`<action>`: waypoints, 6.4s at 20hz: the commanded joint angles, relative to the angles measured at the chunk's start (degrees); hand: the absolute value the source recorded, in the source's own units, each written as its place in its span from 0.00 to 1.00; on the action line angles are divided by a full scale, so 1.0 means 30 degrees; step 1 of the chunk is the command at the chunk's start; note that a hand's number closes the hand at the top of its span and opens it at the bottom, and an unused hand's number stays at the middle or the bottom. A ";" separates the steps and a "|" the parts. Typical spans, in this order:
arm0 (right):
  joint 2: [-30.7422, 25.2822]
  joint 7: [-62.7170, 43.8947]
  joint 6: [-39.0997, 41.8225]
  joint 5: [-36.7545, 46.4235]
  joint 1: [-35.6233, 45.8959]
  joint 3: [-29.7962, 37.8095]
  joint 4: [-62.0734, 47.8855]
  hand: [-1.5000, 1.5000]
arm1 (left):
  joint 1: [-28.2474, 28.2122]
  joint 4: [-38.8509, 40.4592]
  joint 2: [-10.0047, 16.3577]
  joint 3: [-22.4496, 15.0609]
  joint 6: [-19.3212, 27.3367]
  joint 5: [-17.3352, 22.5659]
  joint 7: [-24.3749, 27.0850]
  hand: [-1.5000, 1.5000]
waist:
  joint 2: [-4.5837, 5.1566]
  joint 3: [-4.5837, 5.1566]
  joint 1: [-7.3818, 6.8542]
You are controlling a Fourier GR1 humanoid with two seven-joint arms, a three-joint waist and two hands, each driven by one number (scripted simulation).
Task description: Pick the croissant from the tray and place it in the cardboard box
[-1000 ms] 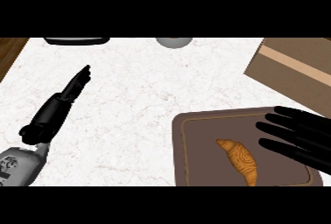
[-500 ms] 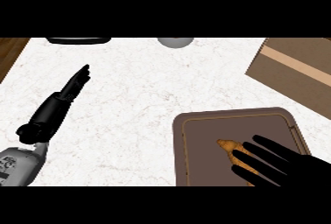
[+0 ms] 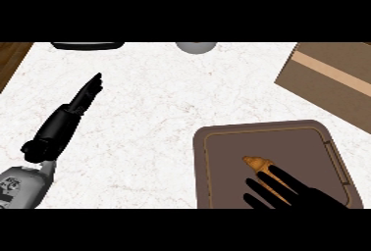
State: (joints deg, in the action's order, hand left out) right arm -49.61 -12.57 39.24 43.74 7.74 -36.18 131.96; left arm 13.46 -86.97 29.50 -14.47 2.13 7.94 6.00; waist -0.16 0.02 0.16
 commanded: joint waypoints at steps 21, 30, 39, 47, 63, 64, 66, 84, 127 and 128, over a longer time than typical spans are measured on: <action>0.5079 0.0589 -0.1550 1.0055 0.0121 -0.2919 -0.5284 0.00 | -0.0597 -0.0415 -0.2160 0.2140 -0.1992 -0.2257 -0.0394 0.50 | 0.0044 -0.0005 -0.0080; 0.5240 0.2424 -0.2136 1.0902 -0.1132 -0.1669 -0.5456 0.00 | -0.0360 0.0054 -0.3080 0.3086 -0.2492 -0.3106 -0.0159 0.50 | 0.0040 -0.0004 -0.0027; 0.4571 0.5129 -0.5447 1.2069 -0.1969 0.0589 -0.8554 0.00 | -0.1271 -0.0691 -0.3176 0.3839 -0.3672 -0.3467 -0.0106 0.50 | 0.0033 -0.0008 -0.0050; 0.6301 0.7275 -0.6448 1.3087 -0.0344 -0.0274 -1.1380 1.00 | -0.1262 -0.1050 -0.3550 0.4174 -0.3975 -0.3789 -0.0363 0.50 | 0.0049 -0.0010 -0.0160; 1.1277 0.9521 -0.8333 0.6530 0.1378 0.5614 -1.5402 1.00 | 0.0538 -0.0330 -0.4106 0.4364 -0.4259 -0.4228 -0.0924 0.50 | 0.0410 -0.0074 -0.0471; 1.1229 1.0022 -0.8654 0.5950 0.2307 0.6645 -1.5972 1.00 | 0.0114 -0.0218 -0.4327 0.4074 -0.4342 -0.4282 -0.0735 0.50 | 0.0341 -0.0057 -0.0532; 1.1641 1.0416 -0.9119 0.5922 0.2986 0.6774 -1.6210 1.00 | 0.0542 0.0381 -0.4405 0.4314 -0.4070 -0.4521 -0.0813 0.50 | 0.0168 -0.0025 -0.0224; 1.0796 0.4359 -0.7210 0.1303 0.9699 1.6978 -1.4562 1.00 | -0.0221 -0.0008 -0.4364 0.4697 -0.4478 -0.4771 -0.0337 0.50 | 0.0095 0.0007 -0.0071; 0.0394 1.5396 -0.3061 -0.2653 1.8208 2.5266 -4.1685 0.00 | 0.0130 -0.0306 -0.5063 0.4585 -0.5106 -0.4888 -0.0417 0.50 | 0.0488 -0.0128 -0.1093; 0.0405 1.4938 -0.2720 -0.3366 1.8175 2.5973 -4.2235 0.00 | 0.0438 -0.0182 -0.5179 0.4686 -0.4724 -0.5086 -0.0541 0.50 | 0.0488 -0.0124 -0.0875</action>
State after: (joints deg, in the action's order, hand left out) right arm -47.98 35.24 27.00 42.18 60.17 32.84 10.15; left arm 14.38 -87.87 14.10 -0.78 -12.61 -7.09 4.42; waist 1.15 -0.35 -2.81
